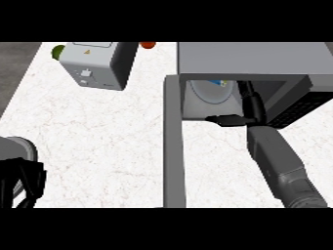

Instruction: Pick up the milk, place it into the microwave and close the microwave

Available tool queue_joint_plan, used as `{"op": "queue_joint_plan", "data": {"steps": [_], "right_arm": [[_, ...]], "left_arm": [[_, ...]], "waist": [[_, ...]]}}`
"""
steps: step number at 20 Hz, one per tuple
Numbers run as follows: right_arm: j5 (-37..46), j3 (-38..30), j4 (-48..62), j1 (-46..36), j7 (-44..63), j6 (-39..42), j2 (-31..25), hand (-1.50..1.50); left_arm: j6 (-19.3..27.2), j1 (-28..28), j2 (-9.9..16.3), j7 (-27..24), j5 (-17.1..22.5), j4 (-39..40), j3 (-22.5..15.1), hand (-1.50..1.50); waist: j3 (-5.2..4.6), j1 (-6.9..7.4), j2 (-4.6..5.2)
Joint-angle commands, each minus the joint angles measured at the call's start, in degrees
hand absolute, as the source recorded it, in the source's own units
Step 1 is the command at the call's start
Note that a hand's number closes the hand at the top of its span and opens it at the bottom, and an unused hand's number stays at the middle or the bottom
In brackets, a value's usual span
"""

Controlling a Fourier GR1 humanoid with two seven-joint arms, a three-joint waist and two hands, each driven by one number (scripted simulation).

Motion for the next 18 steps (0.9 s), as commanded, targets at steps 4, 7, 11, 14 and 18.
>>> {"op": "queue_joint_plan", "data": {"steps": [4,7,11,14,18], "right_arm": [[-0.83,3.2,-7.9,10.33,-2.52,0.92,4.59,-1.5],[-0.45,6.22,-15.05,16.1,0.0,3.87,4.94,-1.5],[-1.31,7.92,-24.17,25.08,1.86,6.85,3.84,-1.5],[-3.45,8.11,-32.12,32.09,3.92,8.32,3.72,-1.5],[-3.18,10.51,-40.88,41.19,3.23,10.56,3.8,-1.5]], "left_arm": [[4.67,1.13,-0.63,-2.01,-5.86,1.9,-10.26,1.5],[2.21,1.79,-0.64,-0.48,-4.22,0.21,-10.59,1.5],[6.57,-0.19,-0.65,-0.62,-9.91,-1.91,-16.22,1.5],[7.45,-4.87,-0.65,-2.01,-13.79,1.68,-16.85,1.5],[7.84,-6.6,-0.65,-7.48,-22.19,5.85,-25.1,1.5]], "waist": [[-0.1,-1.37,-0.52],[-0.17,-2.16,-0.92],[-0.2,-2.88,-1.1],[-0.16,-2.42,-0.75],[-0.2,-3.02,-0.74]]}}
